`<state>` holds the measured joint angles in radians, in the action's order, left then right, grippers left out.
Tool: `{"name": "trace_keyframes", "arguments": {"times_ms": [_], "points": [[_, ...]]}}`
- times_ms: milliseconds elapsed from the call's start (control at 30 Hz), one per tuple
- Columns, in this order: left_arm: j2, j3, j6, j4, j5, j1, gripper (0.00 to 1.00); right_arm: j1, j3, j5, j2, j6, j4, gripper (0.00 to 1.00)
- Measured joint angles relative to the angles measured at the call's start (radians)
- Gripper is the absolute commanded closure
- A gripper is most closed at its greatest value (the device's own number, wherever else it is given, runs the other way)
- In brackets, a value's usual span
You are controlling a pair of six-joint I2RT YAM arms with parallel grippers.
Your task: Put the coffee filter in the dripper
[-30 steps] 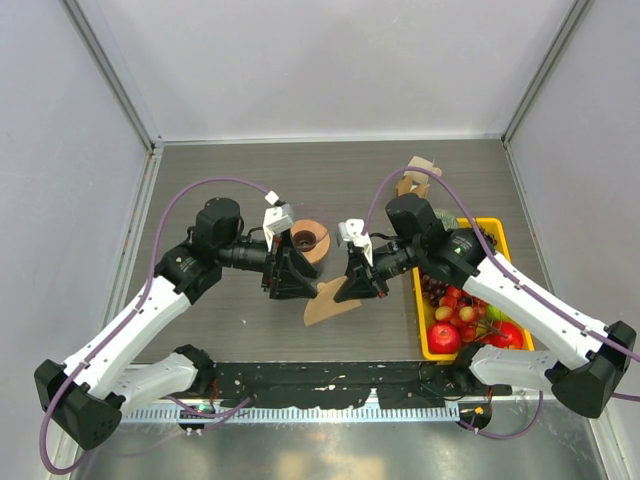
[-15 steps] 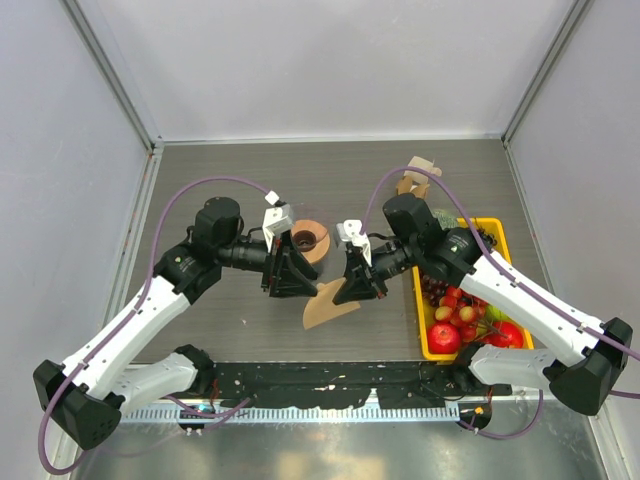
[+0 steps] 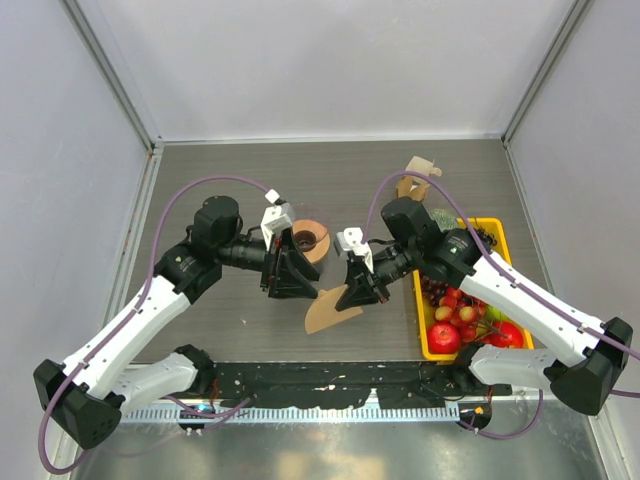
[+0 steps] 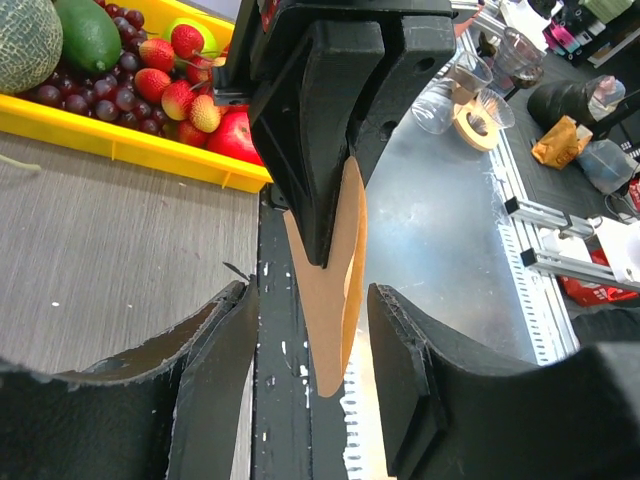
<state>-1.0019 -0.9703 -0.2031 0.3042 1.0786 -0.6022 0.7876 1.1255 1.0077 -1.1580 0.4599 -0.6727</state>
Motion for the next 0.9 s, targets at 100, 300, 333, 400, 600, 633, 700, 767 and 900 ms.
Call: {"name": "trace_keyframes", "arguments": {"times_ms": [100,300,333,400,600,633,700,767,900], "points": [[-0.002,0.000,-0.004,-0.006,-0.002,0.000,0.47,0.004,0.000,0.000,0.000,0.006,-0.007,0.95],[-0.015,0.000,-0.006,-0.010,-0.006,-0.006,0.50,0.015,0.000,-0.003,0.000,0.010,-0.009,0.95],[-0.016,0.000,-0.006,-0.010,-0.006,-0.008,0.50,0.016,0.000,-0.003,0.000,0.011,-0.009,0.95],[-0.018,0.000,-0.006,-0.012,-0.006,-0.012,0.51,0.016,0.000,-0.003,0.000,0.013,-0.009,0.95],[-0.018,0.000,-0.005,-0.016,-0.012,-0.018,0.51,0.018,0.000,-0.003,-0.001,0.013,-0.009,0.95],[-0.018,0.000,-0.005,-0.016,-0.012,-0.019,0.50,0.018,0.000,-0.003,-0.001,0.013,-0.009,0.95],[-0.018,0.000,-0.003,-0.016,-0.013,-0.021,0.48,0.018,0.000,-0.004,-0.001,0.013,-0.009,0.94],[-0.018,0.000,-0.002,-0.016,-0.013,-0.023,0.47,0.019,0.001,-0.005,-0.002,0.012,-0.009,0.95],[-0.019,0.000,0.002,-0.015,-0.013,-0.031,0.47,0.019,0.013,-0.011,-0.014,0.008,-0.008,0.95]]}}
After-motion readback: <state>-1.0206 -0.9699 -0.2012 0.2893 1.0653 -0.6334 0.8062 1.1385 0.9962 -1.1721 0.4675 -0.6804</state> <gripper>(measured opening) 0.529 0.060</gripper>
